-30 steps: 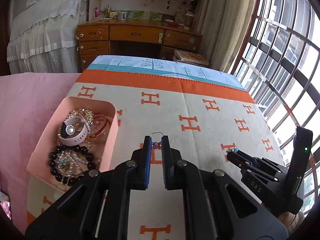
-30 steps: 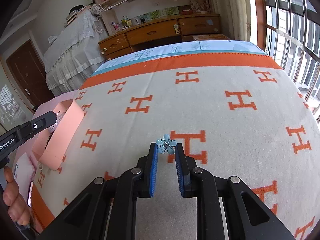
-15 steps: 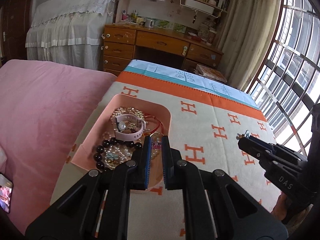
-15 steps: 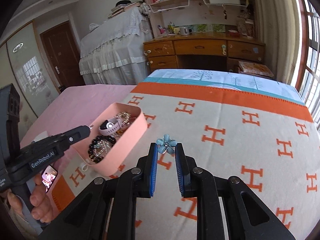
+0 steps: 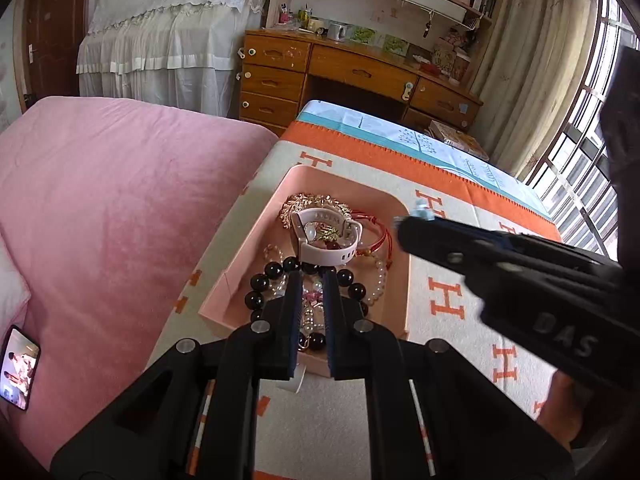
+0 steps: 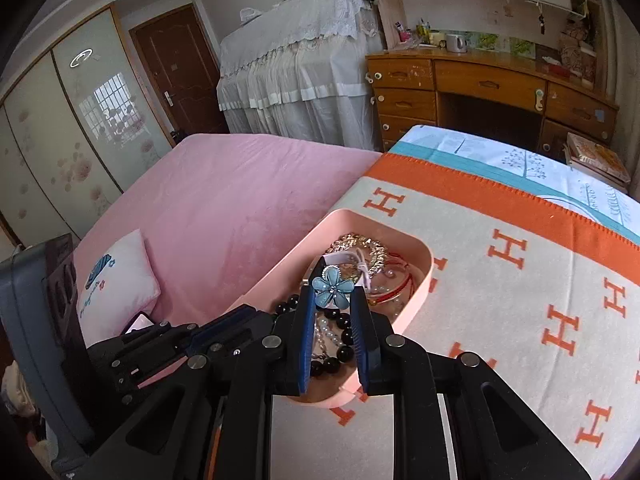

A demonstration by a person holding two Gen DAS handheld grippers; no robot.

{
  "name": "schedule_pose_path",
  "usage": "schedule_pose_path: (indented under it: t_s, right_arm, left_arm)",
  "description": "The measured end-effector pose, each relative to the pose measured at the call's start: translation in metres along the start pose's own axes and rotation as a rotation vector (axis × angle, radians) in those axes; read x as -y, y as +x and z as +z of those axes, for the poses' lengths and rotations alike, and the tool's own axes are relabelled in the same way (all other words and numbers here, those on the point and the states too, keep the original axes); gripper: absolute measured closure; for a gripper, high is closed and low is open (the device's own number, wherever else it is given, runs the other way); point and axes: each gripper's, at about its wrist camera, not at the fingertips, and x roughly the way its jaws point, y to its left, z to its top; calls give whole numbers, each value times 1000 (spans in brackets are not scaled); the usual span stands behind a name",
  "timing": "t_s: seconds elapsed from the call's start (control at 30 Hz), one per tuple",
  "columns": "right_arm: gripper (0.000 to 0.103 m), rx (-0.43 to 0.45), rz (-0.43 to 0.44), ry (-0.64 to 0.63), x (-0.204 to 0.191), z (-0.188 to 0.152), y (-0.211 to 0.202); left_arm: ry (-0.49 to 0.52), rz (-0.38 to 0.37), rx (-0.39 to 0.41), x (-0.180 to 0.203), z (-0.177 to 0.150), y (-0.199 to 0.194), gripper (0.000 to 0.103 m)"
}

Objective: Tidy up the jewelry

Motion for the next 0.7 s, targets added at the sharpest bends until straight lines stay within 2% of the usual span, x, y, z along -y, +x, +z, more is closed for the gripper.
schedule_pose_path:
  t_s: [0.07, 0.13, 0.17, 0.2, 0.27, 0.3, 0.5, 0.7]
  right_arm:
    - [85, -37, 24, 13, -3, 2, 15]
    - [81, -60, 40, 33, 0, 0, 25]
    - [71, -67, 43, 41, 1, -1, 28]
    - [61, -64, 41, 50, 4, -5, 30]
    - [59, -47, 36, 56, 7, -6, 29]
    - [59, -44, 32, 56, 10, -7, 28]
    - [59, 0, 16, 98, 28, -12, 6]
    - [59, 43, -40, 148, 54, -31, -33]
  left_arm:
    - [5, -5, -13, -1, 1, 3, 95]
    - [8, -10, -24, -1, 1, 4, 89]
    - [8, -12, -29, -2, 1, 5, 78]
    - [6, -14, -30, -2, 1, 5, 60]
    - [-15, -11, -13, -4, 1, 4, 39]
    - [-27, -10, 1, -5, 1, 3, 35]
    - [-42, -11, -6, -2, 2, 1, 33]
    - [-22, -2, -24, 11, -2, -3, 33]
